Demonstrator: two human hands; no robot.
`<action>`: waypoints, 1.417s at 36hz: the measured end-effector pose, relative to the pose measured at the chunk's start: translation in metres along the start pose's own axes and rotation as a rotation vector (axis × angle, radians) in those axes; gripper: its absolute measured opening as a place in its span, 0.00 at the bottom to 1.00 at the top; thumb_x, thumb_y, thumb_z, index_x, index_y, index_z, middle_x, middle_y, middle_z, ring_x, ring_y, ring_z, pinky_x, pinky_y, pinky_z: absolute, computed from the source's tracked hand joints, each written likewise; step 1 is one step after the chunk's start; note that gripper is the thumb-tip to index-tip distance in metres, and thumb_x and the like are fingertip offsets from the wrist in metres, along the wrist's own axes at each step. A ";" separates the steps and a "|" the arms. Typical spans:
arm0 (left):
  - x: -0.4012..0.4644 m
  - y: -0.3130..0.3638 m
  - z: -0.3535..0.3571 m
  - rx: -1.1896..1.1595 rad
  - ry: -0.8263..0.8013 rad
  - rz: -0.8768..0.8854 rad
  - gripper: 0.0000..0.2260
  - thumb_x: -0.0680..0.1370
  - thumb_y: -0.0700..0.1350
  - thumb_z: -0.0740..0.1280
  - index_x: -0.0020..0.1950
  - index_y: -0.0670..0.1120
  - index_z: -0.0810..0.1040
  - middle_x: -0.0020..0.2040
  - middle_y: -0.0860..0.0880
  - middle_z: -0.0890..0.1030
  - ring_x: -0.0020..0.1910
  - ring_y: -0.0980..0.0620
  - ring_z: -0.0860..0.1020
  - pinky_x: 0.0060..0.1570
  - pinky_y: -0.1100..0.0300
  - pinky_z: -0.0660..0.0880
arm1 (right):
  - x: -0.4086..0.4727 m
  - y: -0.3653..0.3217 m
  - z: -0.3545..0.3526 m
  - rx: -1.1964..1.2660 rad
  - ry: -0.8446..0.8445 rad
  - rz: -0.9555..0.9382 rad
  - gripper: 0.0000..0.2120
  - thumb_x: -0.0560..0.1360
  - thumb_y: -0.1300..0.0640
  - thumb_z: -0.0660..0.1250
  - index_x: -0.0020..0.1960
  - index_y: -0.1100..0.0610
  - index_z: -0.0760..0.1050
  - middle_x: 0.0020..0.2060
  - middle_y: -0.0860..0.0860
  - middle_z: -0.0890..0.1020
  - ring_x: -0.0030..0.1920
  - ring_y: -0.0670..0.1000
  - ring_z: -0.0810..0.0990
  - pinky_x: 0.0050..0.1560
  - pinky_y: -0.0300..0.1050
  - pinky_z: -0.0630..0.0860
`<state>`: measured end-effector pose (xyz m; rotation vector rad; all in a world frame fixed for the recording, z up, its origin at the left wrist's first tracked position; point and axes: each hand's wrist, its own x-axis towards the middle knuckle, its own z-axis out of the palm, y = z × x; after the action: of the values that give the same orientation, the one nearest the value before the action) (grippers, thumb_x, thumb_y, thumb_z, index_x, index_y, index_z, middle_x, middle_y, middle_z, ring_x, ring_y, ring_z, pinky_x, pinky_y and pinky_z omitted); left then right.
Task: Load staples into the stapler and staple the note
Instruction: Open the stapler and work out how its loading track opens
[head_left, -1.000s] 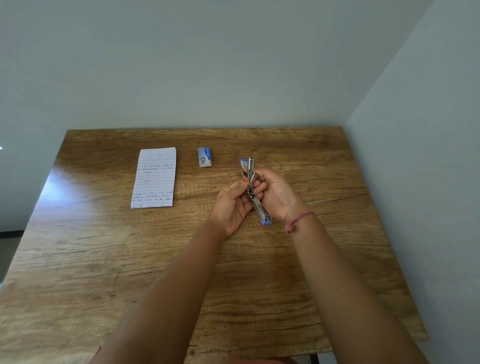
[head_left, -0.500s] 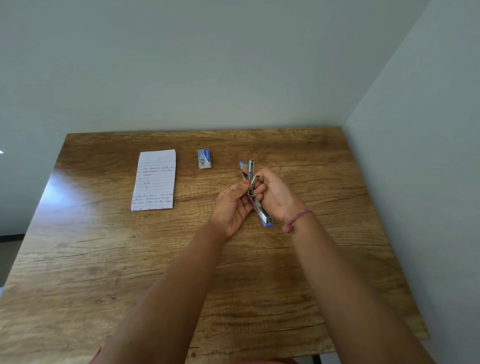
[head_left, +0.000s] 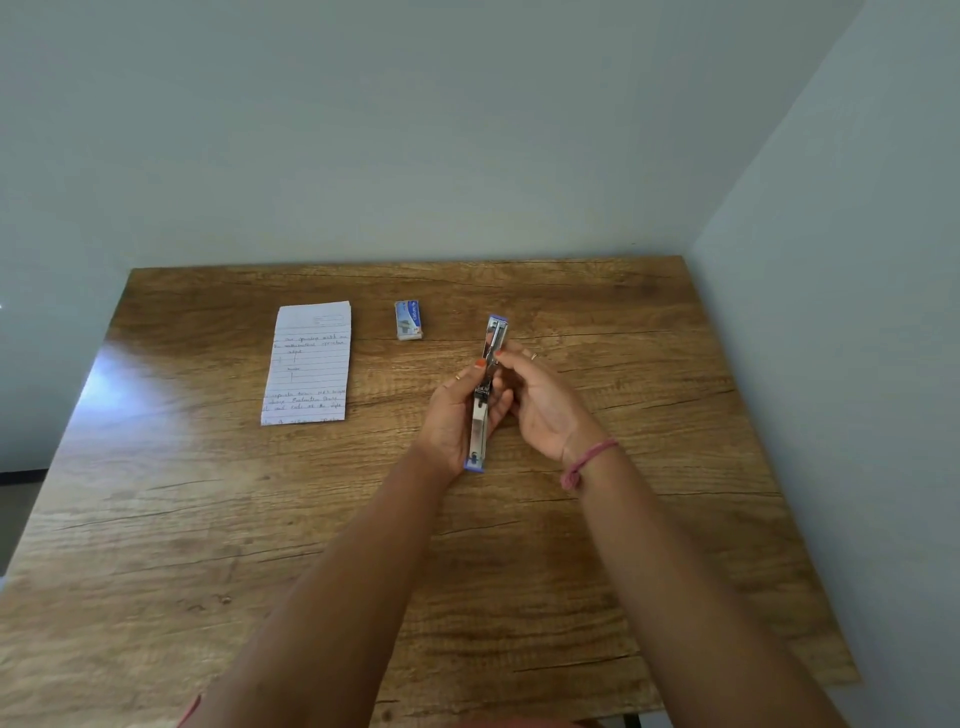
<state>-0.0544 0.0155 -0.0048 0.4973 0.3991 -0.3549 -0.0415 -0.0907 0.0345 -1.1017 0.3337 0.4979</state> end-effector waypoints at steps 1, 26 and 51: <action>0.000 0.000 0.000 -0.003 0.001 -0.001 0.07 0.80 0.40 0.61 0.51 0.40 0.78 0.37 0.46 0.80 0.35 0.55 0.80 0.40 0.63 0.80 | 0.000 0.000 0.000 -0.006 0.002 0.003 0.06 0.80 0.60 0.62 0.54 0.54 0.78 0.39 0.47 0.78 0.35 0.42 0.72 0.41 0.35 0.70; 0.005 0.001 -0.005 0.025 -0.002 -0.021 0.09 0.75 0.41 0.66 0.52 0.38 0.78 0.35 0.47 0.80 0.35 0.55 0.79 0.40 0.60 0.80 | 0.023 -0.041 -0.015 -0.247 0.267 0.028 0.16 0.71 0.43 0.72 0.52 0.52 0.78 0.52 0.49 0.83 0.55 0.50 0.79 0.61 0.53 0.61; 0.006 0.001 -0.008 0.050 -0.006 -0.026 0.07 0.76 0.41 0.67 0.42 0.42 0.83 0.37 0.47 0.80 0.34 0.55 0.79 0.41 0.59 0.80 | 0.024 -0.045 -0.017 -0.490 0.191 0.045 0.17 0.72 0.45 0.72 0.54 0.55 0.78 0.53 0.50 0.82 0.55 0.50 0.78 0.55 0.51 0.65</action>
<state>-0.0510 0.0187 -0.0136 0.5401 0.3914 -0.3921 0.0027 -0.1171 0.0501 -1.6262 0.4156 0.5300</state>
